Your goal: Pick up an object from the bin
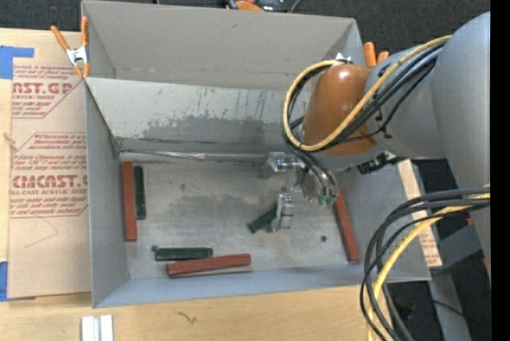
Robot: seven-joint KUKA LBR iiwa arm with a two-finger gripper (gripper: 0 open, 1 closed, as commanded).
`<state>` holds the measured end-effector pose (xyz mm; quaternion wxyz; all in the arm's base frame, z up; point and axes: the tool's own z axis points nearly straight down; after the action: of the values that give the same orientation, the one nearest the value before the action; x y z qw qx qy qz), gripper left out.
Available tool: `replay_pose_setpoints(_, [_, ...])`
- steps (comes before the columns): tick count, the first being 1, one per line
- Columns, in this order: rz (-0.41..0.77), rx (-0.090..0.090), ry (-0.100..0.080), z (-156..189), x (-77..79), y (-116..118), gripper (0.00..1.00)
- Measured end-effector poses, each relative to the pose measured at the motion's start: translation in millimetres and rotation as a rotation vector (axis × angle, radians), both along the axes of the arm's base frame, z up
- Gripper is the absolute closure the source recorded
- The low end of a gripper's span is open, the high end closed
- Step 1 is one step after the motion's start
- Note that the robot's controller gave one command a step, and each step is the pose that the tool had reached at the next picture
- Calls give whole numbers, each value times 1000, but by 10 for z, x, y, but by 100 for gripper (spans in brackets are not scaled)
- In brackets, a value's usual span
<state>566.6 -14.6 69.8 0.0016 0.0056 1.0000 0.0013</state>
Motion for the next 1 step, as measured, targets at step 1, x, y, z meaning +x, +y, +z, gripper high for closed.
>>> replay_pose_setpoints(1, [-5,-3,1,8,-2,-37,100])
